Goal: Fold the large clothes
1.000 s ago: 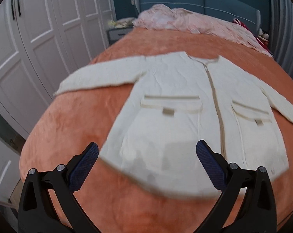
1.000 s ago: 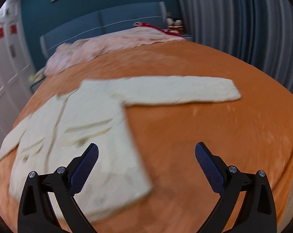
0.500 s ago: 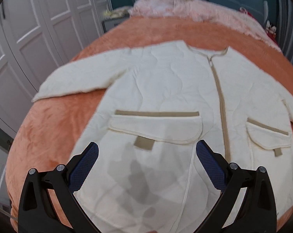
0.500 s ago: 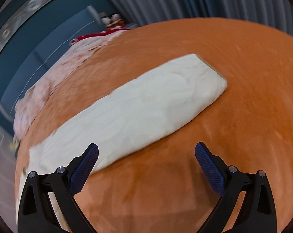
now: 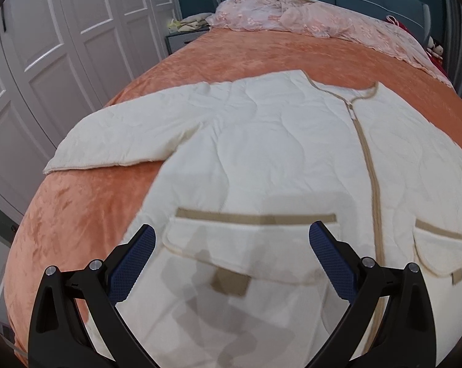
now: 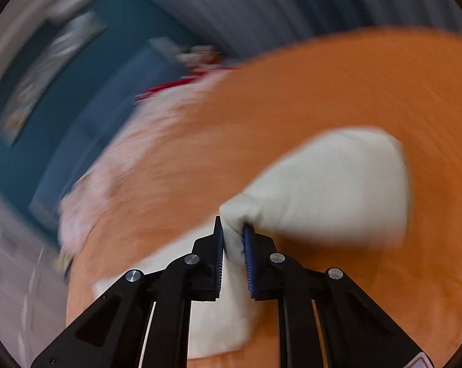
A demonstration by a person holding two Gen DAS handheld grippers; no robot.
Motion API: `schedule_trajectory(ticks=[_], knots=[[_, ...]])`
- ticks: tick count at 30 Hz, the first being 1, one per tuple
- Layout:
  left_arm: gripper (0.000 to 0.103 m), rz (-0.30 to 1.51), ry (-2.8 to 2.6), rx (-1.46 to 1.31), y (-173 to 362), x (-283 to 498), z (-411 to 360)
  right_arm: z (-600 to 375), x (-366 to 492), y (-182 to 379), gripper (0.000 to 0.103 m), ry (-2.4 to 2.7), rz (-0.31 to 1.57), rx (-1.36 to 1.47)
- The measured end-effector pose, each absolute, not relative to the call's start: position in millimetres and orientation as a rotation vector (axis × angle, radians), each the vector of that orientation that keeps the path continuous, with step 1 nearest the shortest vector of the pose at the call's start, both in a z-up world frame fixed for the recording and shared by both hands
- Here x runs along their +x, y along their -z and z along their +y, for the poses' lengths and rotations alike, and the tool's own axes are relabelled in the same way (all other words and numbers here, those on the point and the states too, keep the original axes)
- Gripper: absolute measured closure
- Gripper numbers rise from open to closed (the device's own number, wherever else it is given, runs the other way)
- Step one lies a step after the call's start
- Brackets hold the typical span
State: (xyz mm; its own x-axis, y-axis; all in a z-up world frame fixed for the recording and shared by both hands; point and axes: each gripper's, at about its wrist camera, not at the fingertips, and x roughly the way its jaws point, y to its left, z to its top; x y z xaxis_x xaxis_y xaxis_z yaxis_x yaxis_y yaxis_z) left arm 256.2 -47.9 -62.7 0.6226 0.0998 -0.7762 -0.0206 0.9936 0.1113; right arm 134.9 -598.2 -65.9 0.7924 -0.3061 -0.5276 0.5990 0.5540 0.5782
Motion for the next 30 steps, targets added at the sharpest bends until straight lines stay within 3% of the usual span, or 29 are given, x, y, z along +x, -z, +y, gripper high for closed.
schedule_trajectory(ticks=[6, 11, 13, 15, 16, 22, 30], knots=[[0.005, 0.883, -0.083, 0.028, 53.1, 265.7, -26.5, -416.3, 224.4, -21.9, 0.091, 0.08, 0.439, 0.451], [0.005, 0.88, -0.071, -0.069, 43.9, 268.2, -0.9, -276.2, 262.9, -3.7, 0.084, -0.159, 0.559, 0.303], [0.005, 0.878, -0.054, -0.115, 41.4, 270.1, 9.4, -231.4, 272.3, 21.7, 0.074, -0.229, 0.636, 0.266], [0.005, 0.875, -0.028, -0.159, 39.6, 273.7, 18.1, -207.0, 271.2, 40.1, 0.047, -0.255, 0.681, 0.244], [0.005, 0.876, -0.016, -0.173, 39.3, 275.2, 20.4, -199.7, 265.2, 46.6, 0.045, -0.252, 0.688, 0.233], [0.005, 0.945, 0.083, -0.333, 56.4, 304.1, 22.4, -240.8, 233.8, 65.4, 0.04, -0.158, 0.717, 0.363], [0.005, 0.982, 0.141, -0.413, 80.9, 352.8, -17.7, -381.9, 193.8, 96.0, 0.04, 0.144, 0.676, 0.696]])
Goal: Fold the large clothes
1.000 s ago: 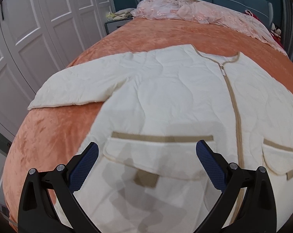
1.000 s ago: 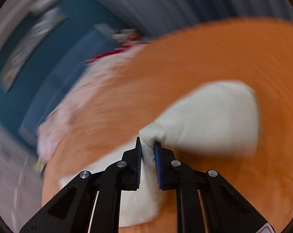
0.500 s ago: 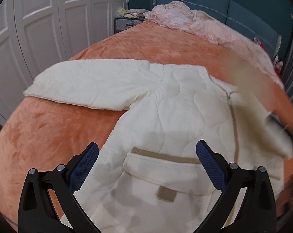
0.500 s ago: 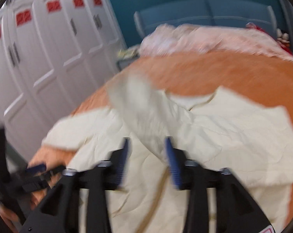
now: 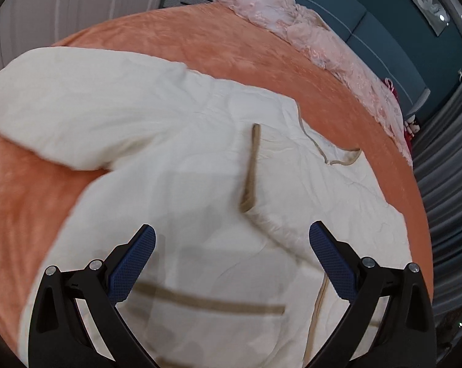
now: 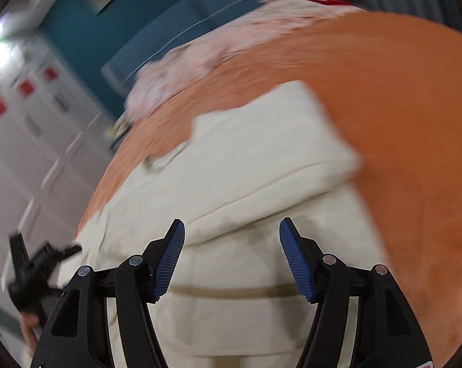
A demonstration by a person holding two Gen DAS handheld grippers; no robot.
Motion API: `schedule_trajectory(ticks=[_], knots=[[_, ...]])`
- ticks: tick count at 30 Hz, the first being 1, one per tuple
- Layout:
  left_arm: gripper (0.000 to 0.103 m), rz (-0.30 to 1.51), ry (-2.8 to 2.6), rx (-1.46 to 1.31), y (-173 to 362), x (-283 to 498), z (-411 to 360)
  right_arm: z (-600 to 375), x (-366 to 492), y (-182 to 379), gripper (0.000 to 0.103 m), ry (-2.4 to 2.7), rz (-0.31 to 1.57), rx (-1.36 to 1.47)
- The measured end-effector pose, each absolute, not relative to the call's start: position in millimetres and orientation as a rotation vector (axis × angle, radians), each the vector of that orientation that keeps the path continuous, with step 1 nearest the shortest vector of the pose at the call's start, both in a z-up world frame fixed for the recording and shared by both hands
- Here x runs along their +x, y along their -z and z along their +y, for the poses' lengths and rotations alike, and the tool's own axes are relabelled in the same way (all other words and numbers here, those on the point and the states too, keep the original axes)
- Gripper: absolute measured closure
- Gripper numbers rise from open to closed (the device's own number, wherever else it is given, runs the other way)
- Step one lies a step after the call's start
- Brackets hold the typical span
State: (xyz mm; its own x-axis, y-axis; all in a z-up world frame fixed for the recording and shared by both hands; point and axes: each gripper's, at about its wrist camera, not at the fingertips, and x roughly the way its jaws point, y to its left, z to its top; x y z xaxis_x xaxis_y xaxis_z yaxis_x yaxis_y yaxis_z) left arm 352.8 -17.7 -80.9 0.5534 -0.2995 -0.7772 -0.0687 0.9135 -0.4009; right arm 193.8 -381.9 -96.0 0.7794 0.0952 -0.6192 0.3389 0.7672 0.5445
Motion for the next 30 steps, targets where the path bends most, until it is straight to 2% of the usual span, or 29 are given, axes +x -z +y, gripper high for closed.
schedule_trajectory(ticks=[5, 7, 8, 10, 11, 12, 13, 14, 17, 18, 21, 23, 27, 30], knots=[[0.005, 1.053, 0.188, -0.459, 104.4, 375.9, -40.7, -413.3, 190.3, 109.1, 0.039, 0.183, 0.641, 0.814], [0.009, 1.076, 0.189, -0.453, 109.9, 382.0, -44.4, -420.5, 194.7, 115.1, 0.039, 0.177, 0.638, 0.859], [0.016, 1.075, 0.189, -0.451, 109.7, 383.4, -44.7, -424.7, 196.8, 117.0, 0.039, 0.175, 0.634, 0.876], [0.04, 1.07, 0.196, -0.452, 105.2, 386.2, -44.5, -432.0, 204.4, 120.1, 0.039, 0.17, 0.624, 0.918], [0.061, 1.074, 0.202, -0.452, 104.3, 388.5, -44.1, -436.1, 207.4, 121.1, 0.04, 0.169, 0.616, 0.938], [0.077, 1.083, 0.2, -0.45, 101.9, 391.7, -43.6, -439.2, 210.4, 120.9, 0.041, 0.173, 0.612, 0.951], [0.084, 1.079, 0.196, -0.453, 99.5, 393.1, -42.1, -443.0, 213.7, 121.2, 0.042, 0.183, 0.607, 0.962], [0.092, 1.07, 0.207, -0.461, 96.3, 394.2, -40.1, -445.6, 215.0, 121.8, 0.051, 0.193, 0.605, 0.965], [0.095, 0.999, 0.217, -0.464, 76.0, 391.4, -31.5, -451.4, 228.4, 114.2, 0.085, 0.216, 0.616, 0.931], [0.096, 0.971, 0.219, -0.463, 67.8, 388.2, -27.6, -449.3, 227.5, 107.0, 0.089, 0.209, 0.599, 0.908], [0.096, 0.866, 0.228, -0.446, 41.5, 366.7, -12.5, -426.5, 217.4, 66.1, 0.09, 0.187, 0.509, 0.739], [0.096, 0.845, 0.194, -0.393, 44.8, 360.1, -9.1, -406.3, 215.0, 55.6, 0.09, 0.191, 0.506, 0.588], [0.096, 0.997, 0.134, -0.33, 106.2, 370.0, -13.4, -398.8, 239.3, 103.1, 0.09, 0.269, 0.731, 0.496], [0.095, 0.962, 0.136, -0.314, 122.9, 363.5, -15.7, -410.0, 240.4, 123.6, 0.09, 0.268, 0.766, 0.571]])
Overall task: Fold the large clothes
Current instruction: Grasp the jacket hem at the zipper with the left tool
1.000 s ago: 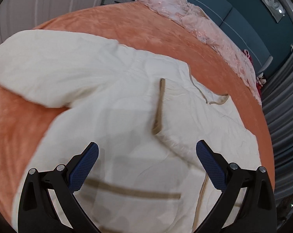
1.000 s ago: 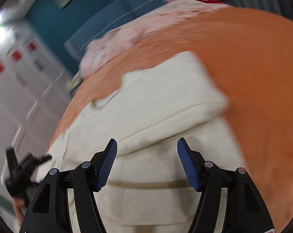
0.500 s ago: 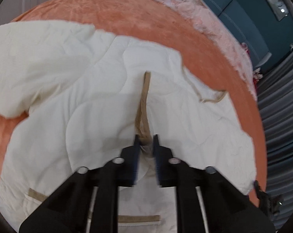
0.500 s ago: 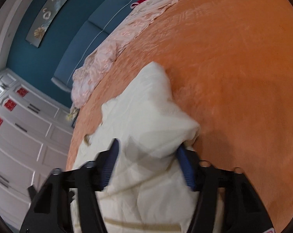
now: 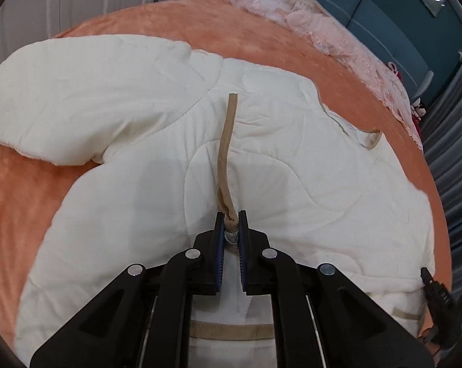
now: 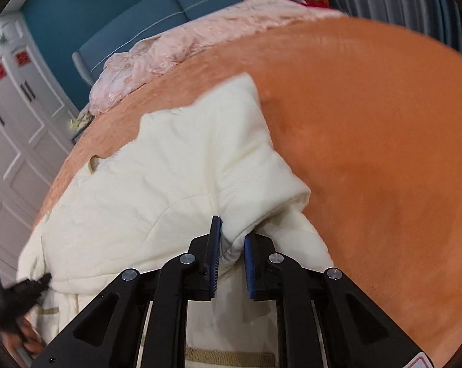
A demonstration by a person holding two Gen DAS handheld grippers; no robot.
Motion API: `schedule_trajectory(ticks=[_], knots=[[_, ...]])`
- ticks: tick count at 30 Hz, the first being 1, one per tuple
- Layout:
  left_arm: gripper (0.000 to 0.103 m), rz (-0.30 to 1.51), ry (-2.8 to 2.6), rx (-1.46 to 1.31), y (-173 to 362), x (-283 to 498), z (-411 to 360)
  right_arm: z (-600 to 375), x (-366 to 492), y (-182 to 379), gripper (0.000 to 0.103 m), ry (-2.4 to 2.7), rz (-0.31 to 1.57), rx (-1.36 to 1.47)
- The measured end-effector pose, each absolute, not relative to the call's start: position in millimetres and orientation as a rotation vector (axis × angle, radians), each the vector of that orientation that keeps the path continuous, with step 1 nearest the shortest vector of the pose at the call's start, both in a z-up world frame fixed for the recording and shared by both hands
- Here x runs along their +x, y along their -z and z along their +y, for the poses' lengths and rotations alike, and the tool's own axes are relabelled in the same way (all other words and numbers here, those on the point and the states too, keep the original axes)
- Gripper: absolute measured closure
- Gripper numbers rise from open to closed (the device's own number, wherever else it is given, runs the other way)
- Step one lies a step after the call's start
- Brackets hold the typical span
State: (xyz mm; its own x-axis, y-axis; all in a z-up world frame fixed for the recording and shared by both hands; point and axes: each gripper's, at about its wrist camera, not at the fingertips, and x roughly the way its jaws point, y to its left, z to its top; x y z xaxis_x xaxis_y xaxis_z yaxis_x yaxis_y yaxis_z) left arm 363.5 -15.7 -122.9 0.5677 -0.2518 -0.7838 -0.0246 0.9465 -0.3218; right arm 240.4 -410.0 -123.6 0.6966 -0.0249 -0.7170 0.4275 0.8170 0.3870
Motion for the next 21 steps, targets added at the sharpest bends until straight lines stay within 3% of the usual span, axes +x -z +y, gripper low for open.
schedule_trajectory(ticks=[4, 7, 9, 12, 14, 16, 21], knots=[[0.093, 0.89, 0.12, -0.248, 128.4, 357.6, -24.8, -409.1, 244.6, 127.5, 0.089, 0.282, 0.786, 0.545], [0.093, 0.852, 0.121, -0.24, 130.2, 355.2, -26.1, -407.7, 239.3, 122.1, 0.078, 0.313, 0.771, 0.545], [0.093, 0.843, 0.124, -0.243, 130.7, 351.2, -26.5, -399.5, 220.6, 114.3, 0.062, 0.374, 0.748, 0.553], [0.093, 0.83, 0.127, -0.241, 132.4, 347.6, -26.0, -374.8, 177.1, 87.7, 0.058, 0.513, 0.615, 0.507], [0.093, 0.823, 0.124, -0.235, 133.7, 346.4, -25.6, -346.3, 170.8, 65.9, 0.058, 0.451, 0.531, 0.429], [0.092, 0.818, 0.121, -0.229, 133.7, 343.9, -26.8, -310.3, 195.2, 54.2, 0.059, 0.316, 0.58, 0.286], [0.092, 0.818, 0.123, -0.233, 133.6, 342.8, -27.2, -253.9, 255.4, 87.4, 0.077, 0.114, 0.759, 0.2]])
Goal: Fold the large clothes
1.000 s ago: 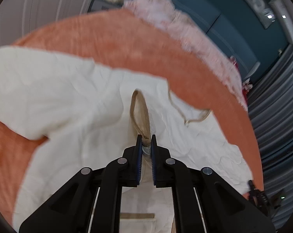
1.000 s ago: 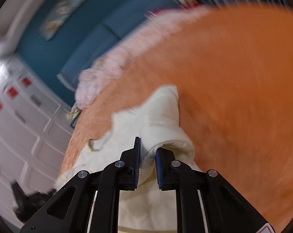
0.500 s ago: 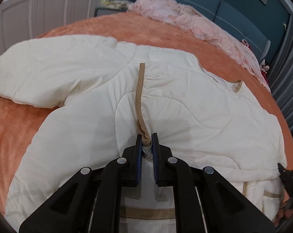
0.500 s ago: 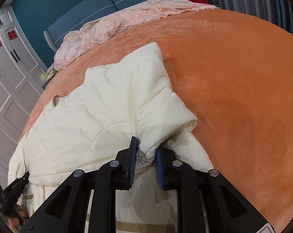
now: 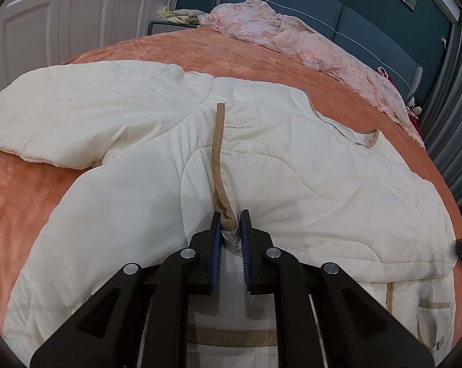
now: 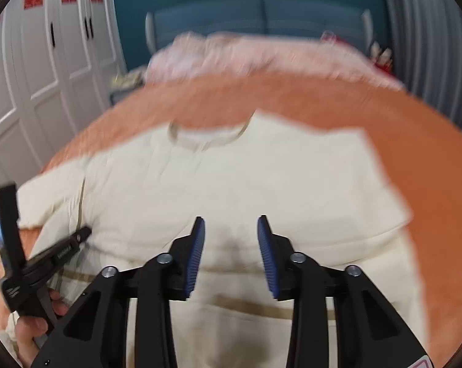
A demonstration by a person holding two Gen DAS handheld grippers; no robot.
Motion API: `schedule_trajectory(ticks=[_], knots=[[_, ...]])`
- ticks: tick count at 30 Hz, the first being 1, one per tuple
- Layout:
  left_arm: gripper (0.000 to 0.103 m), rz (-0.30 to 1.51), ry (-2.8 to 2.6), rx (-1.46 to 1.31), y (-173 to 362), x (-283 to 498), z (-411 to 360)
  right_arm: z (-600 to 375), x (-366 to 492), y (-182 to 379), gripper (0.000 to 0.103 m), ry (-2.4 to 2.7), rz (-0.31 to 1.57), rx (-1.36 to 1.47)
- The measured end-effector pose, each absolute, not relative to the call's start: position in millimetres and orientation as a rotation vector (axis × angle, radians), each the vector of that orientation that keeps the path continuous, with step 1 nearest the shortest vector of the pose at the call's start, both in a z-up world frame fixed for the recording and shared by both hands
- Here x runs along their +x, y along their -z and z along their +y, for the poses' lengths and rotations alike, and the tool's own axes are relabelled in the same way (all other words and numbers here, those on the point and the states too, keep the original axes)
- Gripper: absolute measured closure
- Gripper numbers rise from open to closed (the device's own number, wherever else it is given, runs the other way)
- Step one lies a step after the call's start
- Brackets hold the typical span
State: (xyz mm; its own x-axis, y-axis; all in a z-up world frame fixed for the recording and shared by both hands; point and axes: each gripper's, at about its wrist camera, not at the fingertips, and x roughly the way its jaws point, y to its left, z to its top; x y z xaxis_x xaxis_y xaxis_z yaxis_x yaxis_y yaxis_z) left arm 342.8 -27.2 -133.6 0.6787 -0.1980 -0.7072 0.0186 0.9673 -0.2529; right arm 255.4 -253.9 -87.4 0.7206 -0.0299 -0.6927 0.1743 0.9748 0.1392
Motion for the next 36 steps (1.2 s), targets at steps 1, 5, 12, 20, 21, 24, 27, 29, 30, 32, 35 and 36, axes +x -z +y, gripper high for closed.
schedule_trajectory(ticks=[1, 5, 12, 20, 21, 24, 27, 29, 30, 32, 35, 36], knots=[[0.092, 0.816, 0.122, -0.231, 133.4, 342.6, -26.7, -252.5, 260.4, 97.0, 0.079, 0.114, 0.788, 0.214], [0.09, 0.811, 0.125, -0.225, 134.4, 342.7, -27.1, -257.9, 264.7, 122.3, 0.081, 0.138, 0.832, 0.24], [0.089, 0.801, 0.123, -0.214, 137.4, 342.0, -28.6, -248.7, 270.1, 131.1, 0.081, 0.163, 0.843, 0.173], [0.087, 0.819, 0.133, -0.246, 137.1, 342.9, -25.3, -244.2, 267.9, 133.6, 0.081, 0.18, 0.825, 0.148], [0.085, 0.839, 0.143, -0.288, 133.9, 343.6, -18.5, -244.3, 267.5, 132.8, 0.081, 0.18, 0.826, 0.147], [0.061, 0.866, 0.158, -0.377, 114.5, 333.5, 15.9, -245.8, 266.9, 130.0, 0.08, 0.175, 0.831, 0.16], [0.022, 0.813, 0.073, -0.413, 89.5, 317.6, 69.8, -242.7, 255.7, 113.1, 0.071, 0.186, 0.826, 0.197], [0.008, 0.774, -0.024, -0.434, 77.3, 311.8, 126.2, -237.5, 239.6, 103.4, 0.063, 0.16, 0.788, 0.263], [0.008, 0.772, -0.089, -0.454, 76.0, 313.7, 163.0, -230.9, 229.1, 100.9, 0.057, 0.144, 0.77, 0.287], [0.009, 0.806, -0.183, -0.51, 82.4, 323.0, 221.9, -216.0, 217.0, 106.0, 0.054, 0.135, 0.774, 0.278], [0.009, 0.835, -0.318, -0.625, 99.0, 331.3, 294.8, -196.2, 212.9, 118.5, 0.054, 0.138, 0.812, 0.212], [0.01, 0.83, -0.361, -0.7, 107.3, 331.7, 321.8, -192.3, 213.7, 117.1, 0.053, 0.147, 0.807, 0.185]])
